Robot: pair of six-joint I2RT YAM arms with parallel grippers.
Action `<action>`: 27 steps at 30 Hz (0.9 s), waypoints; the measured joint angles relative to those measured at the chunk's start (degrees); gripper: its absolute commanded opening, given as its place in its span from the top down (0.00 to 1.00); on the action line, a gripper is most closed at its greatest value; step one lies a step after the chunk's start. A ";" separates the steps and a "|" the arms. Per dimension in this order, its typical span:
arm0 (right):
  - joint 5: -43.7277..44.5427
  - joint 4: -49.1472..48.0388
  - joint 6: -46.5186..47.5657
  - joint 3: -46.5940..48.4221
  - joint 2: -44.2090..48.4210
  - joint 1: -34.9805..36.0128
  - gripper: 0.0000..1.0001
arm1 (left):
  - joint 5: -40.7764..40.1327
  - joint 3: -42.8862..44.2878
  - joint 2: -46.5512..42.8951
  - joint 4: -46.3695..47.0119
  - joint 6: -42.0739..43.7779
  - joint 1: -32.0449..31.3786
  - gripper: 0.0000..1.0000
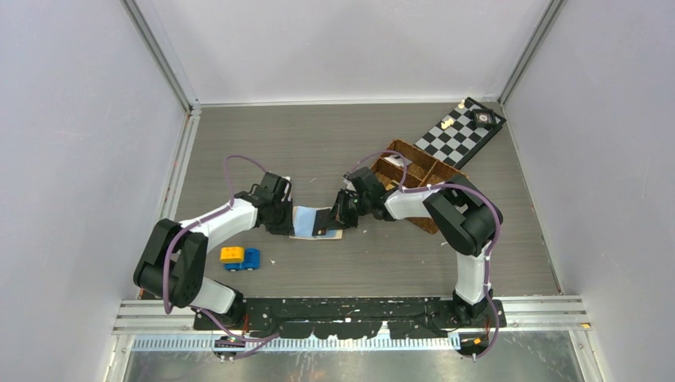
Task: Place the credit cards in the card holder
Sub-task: Insert the credit card into the card holder.
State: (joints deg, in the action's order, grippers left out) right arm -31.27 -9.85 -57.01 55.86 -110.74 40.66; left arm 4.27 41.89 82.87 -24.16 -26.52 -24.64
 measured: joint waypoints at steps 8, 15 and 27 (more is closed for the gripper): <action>-0.26 -0.39 0.07 -0.26 -0.02 0.11 1.00 | 0.07 0.02 0.02 -0.04 0.04 0.02 0.83; -0.37 -0.76 0.85 -0.24 -0.33 0.13 0.99 | 0.09 0.04 0.02 -0.04 0.11 0.02 0.83; -1.18 -2.60 1.55 0.13 -1.90 0.26 1.00 | 0.26 0.15 0.15 -0.13 0.20 0.02 0.84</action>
State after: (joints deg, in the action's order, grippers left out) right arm -32.45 -12.45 -55.46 55.99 -112.64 40.93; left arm 4.54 42.04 83.02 -24.29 -26.33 -24.62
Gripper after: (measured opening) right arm 0.027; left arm 0.173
